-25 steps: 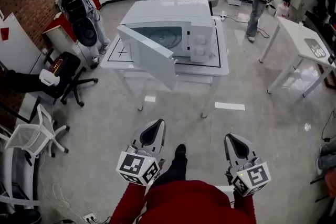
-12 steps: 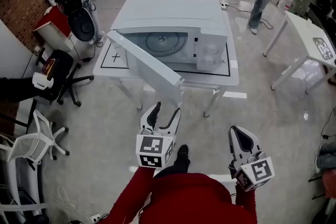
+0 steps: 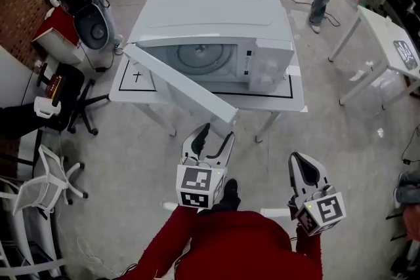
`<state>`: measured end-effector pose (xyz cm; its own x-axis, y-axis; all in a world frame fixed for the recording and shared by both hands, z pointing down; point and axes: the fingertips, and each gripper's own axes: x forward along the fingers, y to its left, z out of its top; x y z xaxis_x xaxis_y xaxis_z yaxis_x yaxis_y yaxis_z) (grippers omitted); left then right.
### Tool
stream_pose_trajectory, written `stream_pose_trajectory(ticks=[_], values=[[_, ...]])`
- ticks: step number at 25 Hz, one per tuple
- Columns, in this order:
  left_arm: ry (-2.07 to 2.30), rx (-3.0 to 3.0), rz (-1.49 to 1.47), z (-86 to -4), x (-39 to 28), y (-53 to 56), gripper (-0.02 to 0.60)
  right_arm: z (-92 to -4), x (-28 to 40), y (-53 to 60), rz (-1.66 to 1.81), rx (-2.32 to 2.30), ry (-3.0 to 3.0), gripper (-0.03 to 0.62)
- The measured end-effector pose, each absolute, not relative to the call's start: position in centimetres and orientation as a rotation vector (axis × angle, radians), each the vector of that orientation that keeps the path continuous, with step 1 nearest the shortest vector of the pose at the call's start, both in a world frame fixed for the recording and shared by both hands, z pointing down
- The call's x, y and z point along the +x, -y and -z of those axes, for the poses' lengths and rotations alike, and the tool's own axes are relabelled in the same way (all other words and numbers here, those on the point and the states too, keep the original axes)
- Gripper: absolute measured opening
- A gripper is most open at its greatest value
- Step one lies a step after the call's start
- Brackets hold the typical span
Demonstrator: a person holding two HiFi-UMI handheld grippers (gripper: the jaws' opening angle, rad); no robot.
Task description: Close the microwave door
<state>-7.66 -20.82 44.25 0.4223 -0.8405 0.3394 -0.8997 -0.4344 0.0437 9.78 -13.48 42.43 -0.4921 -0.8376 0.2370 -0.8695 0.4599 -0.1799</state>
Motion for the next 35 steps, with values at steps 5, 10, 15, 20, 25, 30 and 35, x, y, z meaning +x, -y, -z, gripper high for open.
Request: stream_pose_trajectory(ticks=[5,10,15,20,25,30,35], values=[[1.459,2.496,-0.396,-44.3,-6.9,21.9,0.258,-42.6,9.1,14.3,-0.422,1.518,2.574,0.014],[1.402,2.521,-0.380,-44.2,-6.1,23.0,0.256,-41.9,8.5,15.4,-0.439,1.533,2.580,0.014],[1.361,2.541,-0.345,-43.6,-5.4,24.3,0.253,-42.4,8.7,16.2,-0.387,1.503,2.560,0.014],[1.355,2.556,-0.311,-42.9,-4.9,25.9,0.241,-41.6,8.7,17.6,-0.371,1.497,2.575,0.014],[1.357,2.563,-0.297,-42.5,-4.6,27.6,0.206,-40.8,9.0,19.7,-0.295,1.498,2.623,0.014],[1.388,2.564,-0.280,-41.8,-4.6,29.4,0.168,-40.2,9.2,21.6,-0.277,1.480,2.633,0.014],[1.434,2.541,-0.235,-41.1,-4.4,31.2,0.125,-40.2,9.8,22.5,-0.293,1.481,2.624,0.014]])
